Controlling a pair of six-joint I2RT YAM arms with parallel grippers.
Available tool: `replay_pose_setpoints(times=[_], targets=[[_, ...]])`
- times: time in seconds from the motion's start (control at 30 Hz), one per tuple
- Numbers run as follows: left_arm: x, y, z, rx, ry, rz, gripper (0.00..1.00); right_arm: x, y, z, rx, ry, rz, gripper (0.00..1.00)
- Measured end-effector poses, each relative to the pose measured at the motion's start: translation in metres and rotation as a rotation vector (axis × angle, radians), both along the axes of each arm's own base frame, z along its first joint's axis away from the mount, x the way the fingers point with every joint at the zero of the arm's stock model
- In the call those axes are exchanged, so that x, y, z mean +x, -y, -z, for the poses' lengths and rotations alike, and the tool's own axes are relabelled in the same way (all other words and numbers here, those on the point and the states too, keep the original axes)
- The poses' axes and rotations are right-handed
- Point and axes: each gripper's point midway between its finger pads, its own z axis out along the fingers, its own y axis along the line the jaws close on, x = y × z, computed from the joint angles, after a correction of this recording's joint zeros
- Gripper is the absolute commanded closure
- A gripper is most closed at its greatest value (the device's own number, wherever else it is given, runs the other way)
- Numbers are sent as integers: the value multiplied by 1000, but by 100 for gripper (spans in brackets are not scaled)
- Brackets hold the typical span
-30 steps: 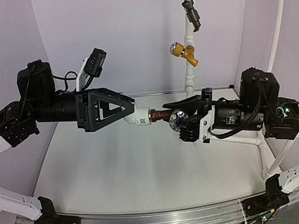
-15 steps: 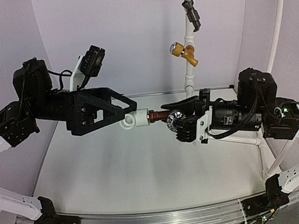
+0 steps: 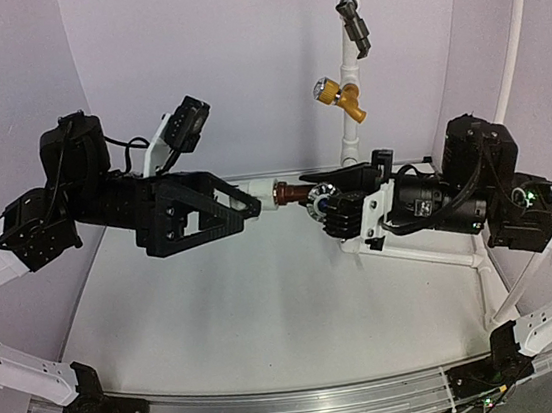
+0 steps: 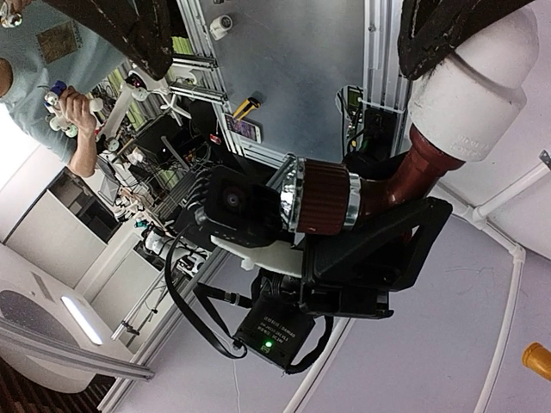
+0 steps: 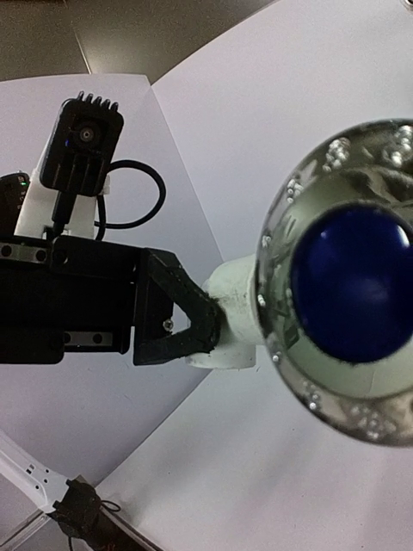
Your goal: Install the water faucets
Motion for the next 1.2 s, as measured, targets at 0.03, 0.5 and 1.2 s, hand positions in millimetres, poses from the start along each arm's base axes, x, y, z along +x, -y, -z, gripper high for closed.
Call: replay_pose_setpoints(times=[0.03, 0.5, 1.2], targets=[[1, 1, 1, 1, 1, -2, 9, 0, 0, -1, 3, -3, 1, 100], [14, 6, 23, 45, 8, -70, 5, 0, 1, -21, 82, -47, 2, 100], [16, -4, 5, -34, 40, -119, 2, -25, -9, -13, 74, -99, -140, 100]])
